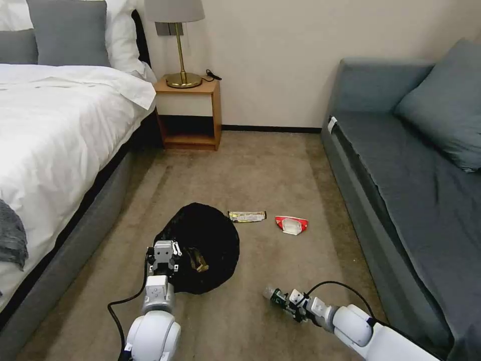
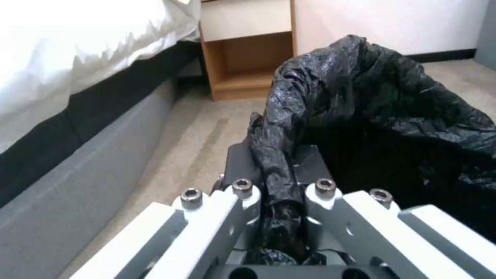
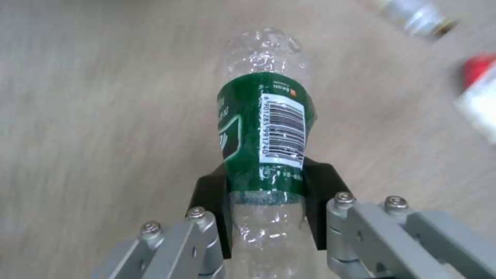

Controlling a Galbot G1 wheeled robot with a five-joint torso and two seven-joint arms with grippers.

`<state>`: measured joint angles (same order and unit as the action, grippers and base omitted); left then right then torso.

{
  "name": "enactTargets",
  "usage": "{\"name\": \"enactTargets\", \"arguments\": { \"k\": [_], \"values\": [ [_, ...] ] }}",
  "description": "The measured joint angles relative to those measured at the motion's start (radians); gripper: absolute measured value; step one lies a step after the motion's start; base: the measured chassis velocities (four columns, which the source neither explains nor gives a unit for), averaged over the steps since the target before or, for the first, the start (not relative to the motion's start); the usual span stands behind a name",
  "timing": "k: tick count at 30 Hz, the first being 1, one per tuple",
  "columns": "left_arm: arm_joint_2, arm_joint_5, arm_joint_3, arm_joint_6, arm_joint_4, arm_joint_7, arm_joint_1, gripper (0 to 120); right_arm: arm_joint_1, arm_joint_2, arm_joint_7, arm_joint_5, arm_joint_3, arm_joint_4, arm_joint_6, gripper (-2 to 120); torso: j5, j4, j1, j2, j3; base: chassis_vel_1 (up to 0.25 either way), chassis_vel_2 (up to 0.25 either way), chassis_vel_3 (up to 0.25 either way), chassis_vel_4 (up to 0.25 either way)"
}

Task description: Pick up the trash bin, then pick up the garbage on the floor and place it into the trash bin.

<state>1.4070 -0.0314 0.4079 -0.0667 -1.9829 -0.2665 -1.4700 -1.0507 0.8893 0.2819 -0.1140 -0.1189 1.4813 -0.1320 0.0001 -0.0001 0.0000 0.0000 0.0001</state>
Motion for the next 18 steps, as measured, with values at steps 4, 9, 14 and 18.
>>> {"name": "enactTargets", "arguments": {
  "k": [4,9,14,18],
  "values": [
    [-0.014,0.008,0.008,0.011,-0.01,0.013,-0.016,4,-0.003,-0.002,-0.003,-0.082,0.129,0.09,-0.002,29,-0.0004,0.0,0.0,0.0,0.0,0.0,0.0,0.0,0.0],
    [-0.023,0.019,0.02,0.021,-0.028,0.021,-0.028,4,0.02,0.009,-0.066,-0.281,0.211,0.208,0.016,29,-0.0003,0.0001,0.0,0.0,0.0,0.0,0.0,0.0,0.0],
    [-0.028,0.027,0.024,0.021,-0.041,0.022,-0.031,4,0.051,0.042,-0.177,-0.476,0.176,0.34,0.059,29,-0.0003,0.0002,0.0,0.0,0.0,0.0,0.0,0.0,0.0],
    [-0.024,0.027,0.017,0.022,-0.042,0.02,-0.029,4,0.066,0.084,-0.27,-0.625,0.109,0.406,0.045,29,-0.0002,0.0002,0.0,0.0,0.0,0.0,0.0,0.0,0.0]
  ]
}}
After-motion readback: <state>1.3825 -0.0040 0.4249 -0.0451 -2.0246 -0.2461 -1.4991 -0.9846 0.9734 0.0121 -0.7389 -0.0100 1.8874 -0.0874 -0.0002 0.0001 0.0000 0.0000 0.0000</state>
